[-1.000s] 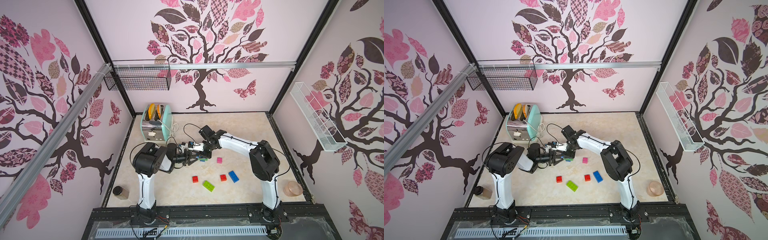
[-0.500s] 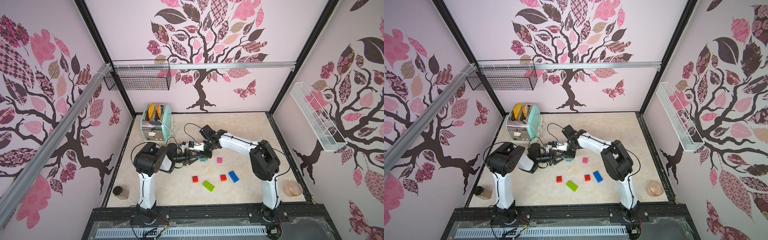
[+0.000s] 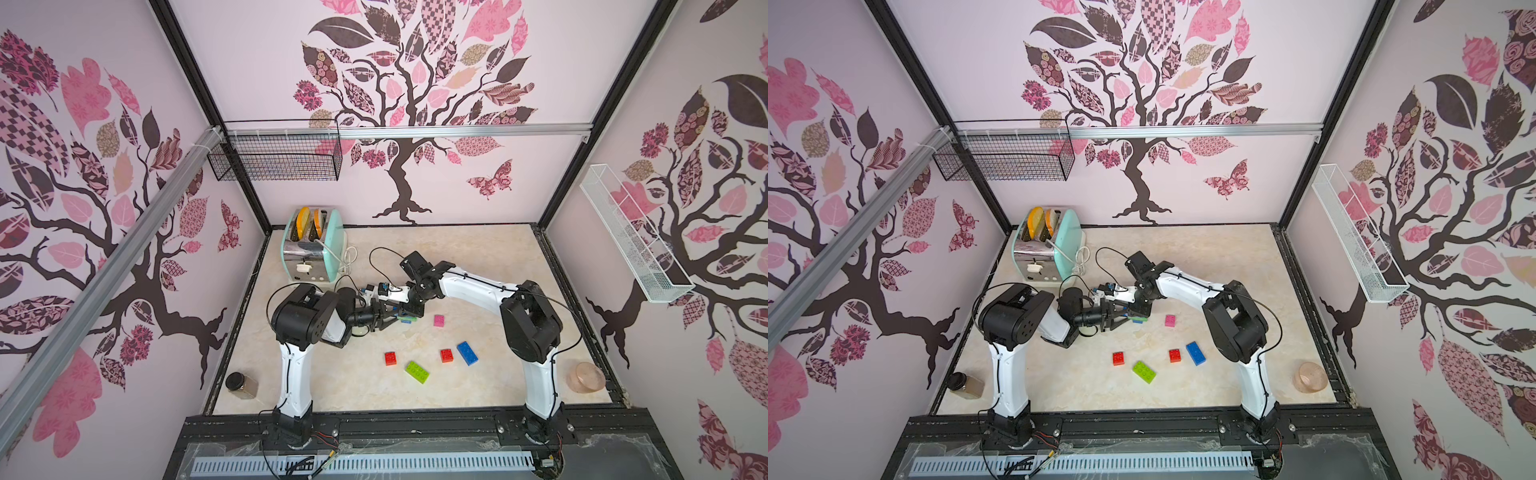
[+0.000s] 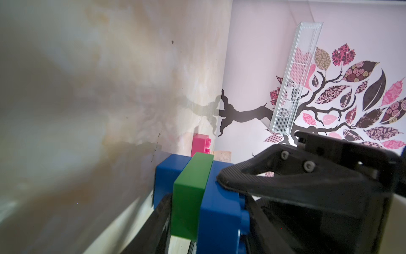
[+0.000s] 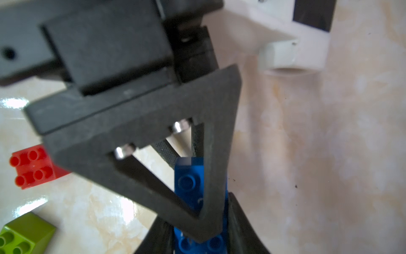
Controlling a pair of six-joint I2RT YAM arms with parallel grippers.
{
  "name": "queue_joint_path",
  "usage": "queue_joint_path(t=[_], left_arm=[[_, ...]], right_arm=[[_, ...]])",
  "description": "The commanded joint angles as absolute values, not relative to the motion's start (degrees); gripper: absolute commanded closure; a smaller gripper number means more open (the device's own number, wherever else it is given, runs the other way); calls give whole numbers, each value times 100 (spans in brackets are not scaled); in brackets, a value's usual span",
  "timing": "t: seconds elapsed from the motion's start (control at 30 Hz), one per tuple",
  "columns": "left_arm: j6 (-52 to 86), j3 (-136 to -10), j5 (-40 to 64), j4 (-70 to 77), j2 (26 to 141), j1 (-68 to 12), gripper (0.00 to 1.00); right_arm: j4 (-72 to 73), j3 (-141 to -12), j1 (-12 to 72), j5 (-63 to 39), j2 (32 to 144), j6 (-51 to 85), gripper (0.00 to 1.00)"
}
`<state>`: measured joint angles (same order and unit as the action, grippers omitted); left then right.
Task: Assemble a heart with lego
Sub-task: Assemble the lego brick with the lego brick.
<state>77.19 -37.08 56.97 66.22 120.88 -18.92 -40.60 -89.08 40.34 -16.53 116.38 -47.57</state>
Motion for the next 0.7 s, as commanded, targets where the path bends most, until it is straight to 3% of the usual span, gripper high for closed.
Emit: queue_joint_path(t=[0.0,0.3,0.67], left_arm=[[7770,-3741,5678,6622,12210,-1934,57],[7727,-3753,5704,6605,12218,-1924,67],[7585,-3761,5746,6404,12133,-1921,69]], right_arm=[[-4309,-8843,4063,-1714,11637,-4744,77],[-4279,-8794,4061,-1795,11558,-4664,74],[-4052,-8743,3779,-2058,11091,-4154,42]])
